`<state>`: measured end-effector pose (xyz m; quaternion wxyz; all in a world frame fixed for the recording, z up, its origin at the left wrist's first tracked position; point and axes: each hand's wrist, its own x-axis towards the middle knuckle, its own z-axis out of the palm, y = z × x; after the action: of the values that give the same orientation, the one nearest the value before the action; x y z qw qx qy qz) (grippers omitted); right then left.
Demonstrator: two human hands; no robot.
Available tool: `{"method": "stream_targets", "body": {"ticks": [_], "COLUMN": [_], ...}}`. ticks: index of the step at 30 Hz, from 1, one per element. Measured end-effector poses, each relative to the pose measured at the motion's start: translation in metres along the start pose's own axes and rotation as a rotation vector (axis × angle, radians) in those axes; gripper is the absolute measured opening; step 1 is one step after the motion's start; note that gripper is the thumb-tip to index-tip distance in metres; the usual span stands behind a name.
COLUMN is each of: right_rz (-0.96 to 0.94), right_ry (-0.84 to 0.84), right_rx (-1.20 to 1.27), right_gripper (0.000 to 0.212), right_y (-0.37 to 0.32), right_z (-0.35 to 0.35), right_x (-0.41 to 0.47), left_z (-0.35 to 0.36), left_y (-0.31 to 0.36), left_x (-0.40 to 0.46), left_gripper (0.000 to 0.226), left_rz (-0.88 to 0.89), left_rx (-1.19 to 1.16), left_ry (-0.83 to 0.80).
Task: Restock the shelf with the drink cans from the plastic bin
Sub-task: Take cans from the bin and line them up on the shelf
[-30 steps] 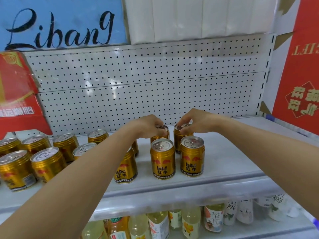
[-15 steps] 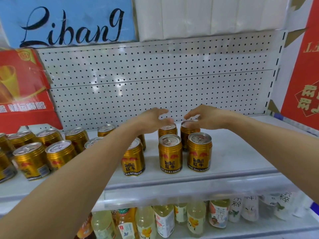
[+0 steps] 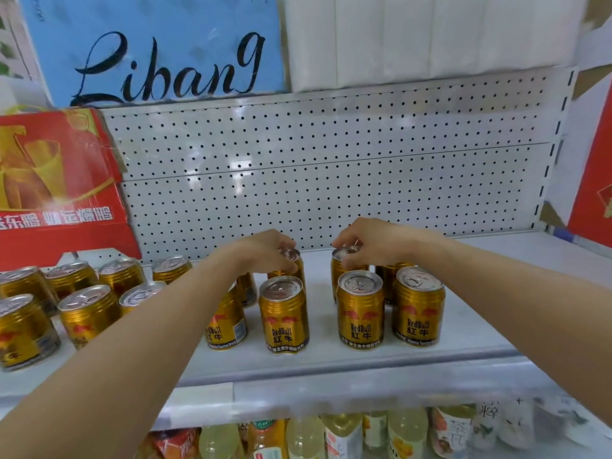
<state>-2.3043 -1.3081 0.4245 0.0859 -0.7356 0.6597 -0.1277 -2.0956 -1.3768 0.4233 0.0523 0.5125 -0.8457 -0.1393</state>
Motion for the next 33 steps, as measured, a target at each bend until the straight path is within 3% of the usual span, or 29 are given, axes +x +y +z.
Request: {"method": "stream_targets", "body": {"ticks": [4,15,30,33], "right_rz": [-0.019,-0.012,0.018,0.036], "right_ry": [0.007,0.031,0.035,0.106], "right_rx": [-0.026,-0.020,-0.027,0.041], "right_gripper": [0.039,0.040,0.041,0.043], "right_y": [0.000,-0.003,-0.008,-0.010], "right_z": [0.002,0.004,0.007,0.004], "right_x": [0.002,-0.003,-0.008,-0.020], "left_z": [0.002,0.011,0.013,0.008], "left_y": [0.005,0.012,0.016,0.014], "left_x": [0.009,0.012,0.005,-0.011], "left_gripper": [0.064,0.065,0.068,0.072], "left_rz": [0.037,0.054,0.075,0.094], "left_rx": [0.032,0.056,-0.036,-0.087], "left_ry": [0.023,0.103,0.058,0.093]}}
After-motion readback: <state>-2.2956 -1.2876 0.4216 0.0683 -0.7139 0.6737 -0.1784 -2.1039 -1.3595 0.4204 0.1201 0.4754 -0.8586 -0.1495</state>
